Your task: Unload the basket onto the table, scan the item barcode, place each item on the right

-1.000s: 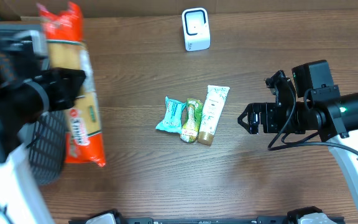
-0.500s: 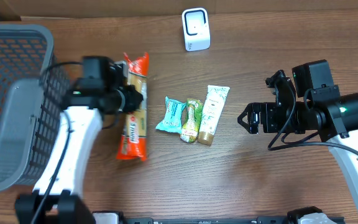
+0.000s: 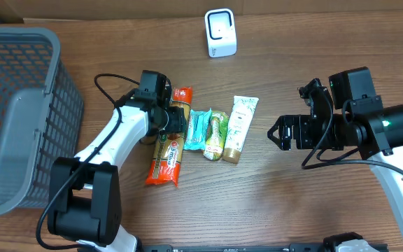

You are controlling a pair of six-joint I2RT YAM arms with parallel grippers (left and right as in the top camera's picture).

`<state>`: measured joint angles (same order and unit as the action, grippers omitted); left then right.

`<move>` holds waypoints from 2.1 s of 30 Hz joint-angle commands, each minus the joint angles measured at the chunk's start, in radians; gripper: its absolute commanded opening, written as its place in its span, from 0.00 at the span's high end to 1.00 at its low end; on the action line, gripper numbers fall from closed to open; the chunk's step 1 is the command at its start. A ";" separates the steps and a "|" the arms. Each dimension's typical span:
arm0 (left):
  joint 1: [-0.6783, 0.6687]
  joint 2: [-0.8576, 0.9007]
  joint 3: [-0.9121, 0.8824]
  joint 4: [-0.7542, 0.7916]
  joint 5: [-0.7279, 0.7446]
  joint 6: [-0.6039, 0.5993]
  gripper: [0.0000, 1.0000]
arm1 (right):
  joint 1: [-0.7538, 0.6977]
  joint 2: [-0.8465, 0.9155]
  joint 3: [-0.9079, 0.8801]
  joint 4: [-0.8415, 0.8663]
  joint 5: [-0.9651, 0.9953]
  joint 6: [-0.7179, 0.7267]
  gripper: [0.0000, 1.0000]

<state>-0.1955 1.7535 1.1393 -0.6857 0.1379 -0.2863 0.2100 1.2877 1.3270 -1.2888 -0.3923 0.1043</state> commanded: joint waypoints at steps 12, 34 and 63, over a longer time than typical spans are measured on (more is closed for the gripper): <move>-0.002 -0.290 0.526 -0.418 0.002 -0.006 0.00 | 0.004 0.119 0.019 0.112 -0.012 0.083 0.06; -0.001 -0.302 0.527 -0.433 0.008 -0.006 0.00 | 0.143 0.592 -0.016 0.385 -0.098 0.269 0.21; -0.001 -0.302 0.527 -0.433 0.008 -0.006 0.01 | 0.076 0.613 -0.207 0.602 -0.101 0.436 0.96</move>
<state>-0.1959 1.4479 1.6630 -1.1194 0.1379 -0.2897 0.3260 1.9308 1.1313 -0.6319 -0.5949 0.5465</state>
